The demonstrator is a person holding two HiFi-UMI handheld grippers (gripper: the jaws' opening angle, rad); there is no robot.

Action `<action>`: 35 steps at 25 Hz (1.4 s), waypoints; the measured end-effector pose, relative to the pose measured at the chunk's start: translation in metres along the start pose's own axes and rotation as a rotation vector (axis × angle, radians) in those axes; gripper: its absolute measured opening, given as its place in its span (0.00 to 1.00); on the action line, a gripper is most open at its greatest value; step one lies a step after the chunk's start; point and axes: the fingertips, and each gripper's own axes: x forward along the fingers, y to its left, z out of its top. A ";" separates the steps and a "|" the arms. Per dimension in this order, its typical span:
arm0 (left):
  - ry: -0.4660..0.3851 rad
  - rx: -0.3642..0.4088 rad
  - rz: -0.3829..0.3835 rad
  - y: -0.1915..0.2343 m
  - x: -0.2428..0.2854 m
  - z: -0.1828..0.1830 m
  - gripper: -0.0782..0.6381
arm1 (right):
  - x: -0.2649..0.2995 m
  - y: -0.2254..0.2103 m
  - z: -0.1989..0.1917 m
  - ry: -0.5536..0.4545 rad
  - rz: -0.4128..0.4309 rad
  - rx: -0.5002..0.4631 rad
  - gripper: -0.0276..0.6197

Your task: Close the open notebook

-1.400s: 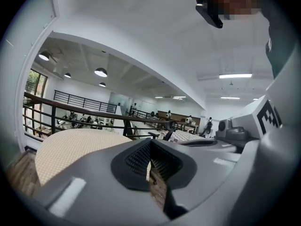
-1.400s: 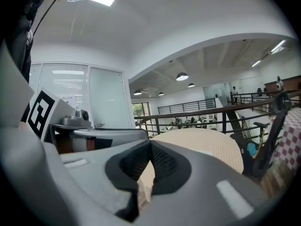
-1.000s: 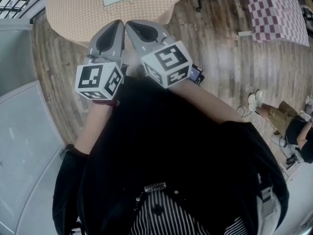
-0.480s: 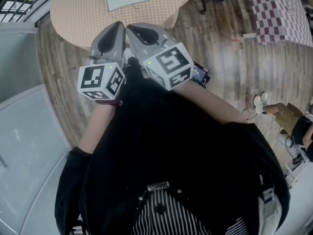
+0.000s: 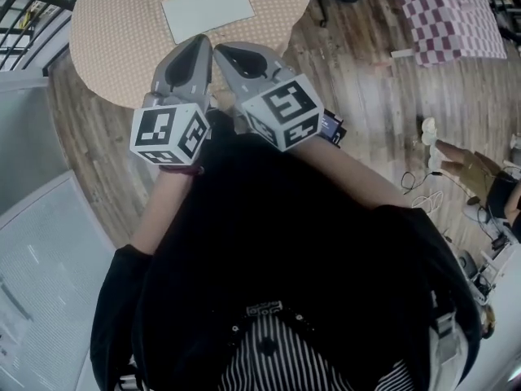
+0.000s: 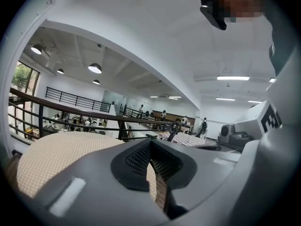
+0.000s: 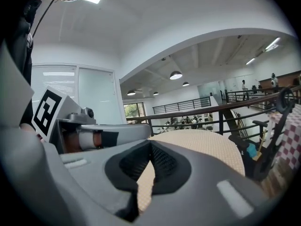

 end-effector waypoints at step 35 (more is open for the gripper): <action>0.039 -0.019 -0.064 0.194 0.070 0.037 0.11 | 0.208 -0.026 0.054 0.116 -0.057 -0.002 0.05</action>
